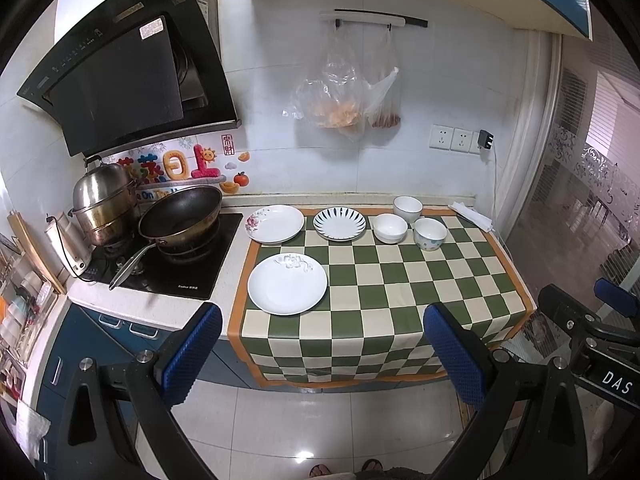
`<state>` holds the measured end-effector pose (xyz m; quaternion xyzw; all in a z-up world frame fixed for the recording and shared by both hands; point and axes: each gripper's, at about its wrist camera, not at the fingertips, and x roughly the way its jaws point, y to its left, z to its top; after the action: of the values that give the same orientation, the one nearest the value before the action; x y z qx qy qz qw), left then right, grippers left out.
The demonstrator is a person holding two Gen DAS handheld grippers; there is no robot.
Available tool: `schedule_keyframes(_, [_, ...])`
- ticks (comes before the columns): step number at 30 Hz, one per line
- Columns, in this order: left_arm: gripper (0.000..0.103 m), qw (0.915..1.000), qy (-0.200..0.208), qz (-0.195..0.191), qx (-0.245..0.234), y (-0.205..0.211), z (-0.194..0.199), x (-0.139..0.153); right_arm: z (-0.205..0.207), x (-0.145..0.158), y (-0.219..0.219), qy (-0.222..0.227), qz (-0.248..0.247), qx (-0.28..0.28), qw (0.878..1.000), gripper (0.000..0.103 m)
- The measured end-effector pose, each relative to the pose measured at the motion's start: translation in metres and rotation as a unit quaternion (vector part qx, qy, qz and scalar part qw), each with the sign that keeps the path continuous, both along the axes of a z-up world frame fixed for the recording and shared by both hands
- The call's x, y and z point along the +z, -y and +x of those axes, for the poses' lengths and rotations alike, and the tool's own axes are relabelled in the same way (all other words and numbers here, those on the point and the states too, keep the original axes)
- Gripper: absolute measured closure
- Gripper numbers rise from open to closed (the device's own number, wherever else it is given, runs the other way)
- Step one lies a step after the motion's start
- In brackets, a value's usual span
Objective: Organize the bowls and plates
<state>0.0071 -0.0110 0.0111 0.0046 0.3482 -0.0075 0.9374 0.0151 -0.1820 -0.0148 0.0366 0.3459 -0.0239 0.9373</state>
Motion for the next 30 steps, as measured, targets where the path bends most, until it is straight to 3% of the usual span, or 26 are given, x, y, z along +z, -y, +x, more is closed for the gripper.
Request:
schedule_keyframes(23, [0.0, 1.0, -0.004, 0.0, 0.009, -0.014, -0.001, -0.01, 0.005, -0.011, -0.007, -0.008, 0.005, 0.009, 1.0, 0.0])
schedule_keyframes(30, [0.0, 0.9997, -0.015, -0.005, 0.016, -0.024, 0.008, -0.025, 0.011, -0.021, -0.008, -0.012, 0.033, 0.006, 0.999, 0.0])
